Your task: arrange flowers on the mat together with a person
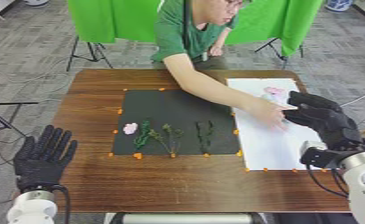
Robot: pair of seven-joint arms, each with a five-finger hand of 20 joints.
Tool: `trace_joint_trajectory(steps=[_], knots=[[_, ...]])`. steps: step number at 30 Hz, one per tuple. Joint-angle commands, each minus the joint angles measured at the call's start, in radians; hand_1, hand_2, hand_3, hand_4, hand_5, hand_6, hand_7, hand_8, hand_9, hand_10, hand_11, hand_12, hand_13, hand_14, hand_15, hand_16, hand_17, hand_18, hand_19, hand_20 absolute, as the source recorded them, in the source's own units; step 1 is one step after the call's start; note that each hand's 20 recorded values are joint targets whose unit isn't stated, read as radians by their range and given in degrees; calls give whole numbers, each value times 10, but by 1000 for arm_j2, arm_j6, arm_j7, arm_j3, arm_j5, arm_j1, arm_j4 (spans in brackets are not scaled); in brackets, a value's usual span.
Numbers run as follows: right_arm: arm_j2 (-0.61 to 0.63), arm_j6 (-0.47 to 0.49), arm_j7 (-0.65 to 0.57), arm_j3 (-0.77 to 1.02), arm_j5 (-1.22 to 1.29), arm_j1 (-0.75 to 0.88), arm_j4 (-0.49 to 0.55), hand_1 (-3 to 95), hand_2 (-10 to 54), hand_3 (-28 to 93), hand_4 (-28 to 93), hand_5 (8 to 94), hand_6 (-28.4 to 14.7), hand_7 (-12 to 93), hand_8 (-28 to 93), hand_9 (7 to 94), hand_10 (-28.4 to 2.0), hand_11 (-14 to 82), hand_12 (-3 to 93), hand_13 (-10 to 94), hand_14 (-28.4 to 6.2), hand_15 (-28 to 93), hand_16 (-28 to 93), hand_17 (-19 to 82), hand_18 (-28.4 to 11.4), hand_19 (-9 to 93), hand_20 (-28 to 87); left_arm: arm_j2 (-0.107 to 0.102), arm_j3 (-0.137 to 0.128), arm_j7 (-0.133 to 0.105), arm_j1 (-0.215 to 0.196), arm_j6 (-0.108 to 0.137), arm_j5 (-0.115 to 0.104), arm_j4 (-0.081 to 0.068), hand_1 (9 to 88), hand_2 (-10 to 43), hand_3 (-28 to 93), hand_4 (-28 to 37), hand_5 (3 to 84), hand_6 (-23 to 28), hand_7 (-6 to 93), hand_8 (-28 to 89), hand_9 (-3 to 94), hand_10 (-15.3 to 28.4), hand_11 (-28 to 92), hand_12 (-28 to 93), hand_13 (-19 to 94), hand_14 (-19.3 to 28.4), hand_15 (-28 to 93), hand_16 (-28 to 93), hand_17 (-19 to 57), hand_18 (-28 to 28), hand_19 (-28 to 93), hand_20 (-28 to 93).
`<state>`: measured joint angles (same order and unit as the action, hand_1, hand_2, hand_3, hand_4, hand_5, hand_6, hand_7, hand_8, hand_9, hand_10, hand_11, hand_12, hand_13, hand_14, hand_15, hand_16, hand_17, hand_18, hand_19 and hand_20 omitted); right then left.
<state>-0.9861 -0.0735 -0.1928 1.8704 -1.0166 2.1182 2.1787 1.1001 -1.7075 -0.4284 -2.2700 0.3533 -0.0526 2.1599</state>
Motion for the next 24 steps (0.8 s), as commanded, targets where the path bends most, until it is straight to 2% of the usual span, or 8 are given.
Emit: trace_joint_trajectory(steps=[1, 3, 10, 13, 16, 24], knots=[[-2, -29, -30, -4, -26, 5, 12, 392, -72, 787, -283, 439, -21, 196, -139, 417, -114, 98, 143, 432, -135, 153, 232, 131, -181, 444, 165, 17, 1, 0, -20, 17, -9, 4, 295, 160, 759, -283, 527, 86, 160, -111, 463, 141, 236, 64, 346, 164, 381, -98, -64, 159, 440, 106], [-3, -32, -31, -4, -14, 8, 13, 393, -71, 788, -283, 441, -21, 196, -139, 418, -114, 100, 143, 432, -135, 155, 231, 132, -182, 451, 167, 8, 5, -6, -17, 18, -18, 3, 295, 161, 758, -283, 527, 86, 161, -110, 463, 141, 237, 65, 346, 164, 385, -99, -64, 160, 441, 106], [-8, -19, -40, -3, -34, 8, 16, 394, -68, 790, -283, 443, -22, 194, -138, 418, -115, 101, 142, 432, -135, 161, 226, 131, -182, 463, 166, 11, 2, -1, -18, 18, -13, 3, 294, 162, 759, -283, 527, 86, 164, -111, 464, 141, 240, 66, 346, 165, 390, -101, -64, 160, 443, 108], [-8, -28, -60, -7, -44, 12, 18, 395, -67, 789, -283, 444, -23, 193, -138, 418, -114, 102, 141, 434, -136, 166, 224, 132, -184, 480, 171, 14, 3, -2, -16, 18, -19, 0, 294, 162, 761, -283, 527, 86, 165, -111, 464, 142, 241, 66, 346, 166, 393, -101, -64, 160, 444, 108], [-11, -17, -63, -6, -29, 13, 17, 396, -65, 789, -283, 447, -25, 192, -138, 419, -114, 103, 141, 435, -137, 170, 223, 134, -185, 489, 173, 9, 3, -4, -16, 17, -25, 0, 294, 162, 760, -283, 527, 86, 166, -112, 464, 142, 241, 67, 346, 166, 396, -101, -64, 161, 444, 108], [-16, -10, -70, -12, -32, 10, 10, 398, -63, 790, -283, 446, -25, 192, -136, 418, -115, 105, 141, 434, -137, 177, 216, 133, -184, 496, 170, 3, 4, -2, -11, 18, -24, -2, 294, 163, 760, -283, 527, 86, 169, -113, 466, 142, 242, 67, 348, 165, 397, -103, -64, 161, 444, 109]])
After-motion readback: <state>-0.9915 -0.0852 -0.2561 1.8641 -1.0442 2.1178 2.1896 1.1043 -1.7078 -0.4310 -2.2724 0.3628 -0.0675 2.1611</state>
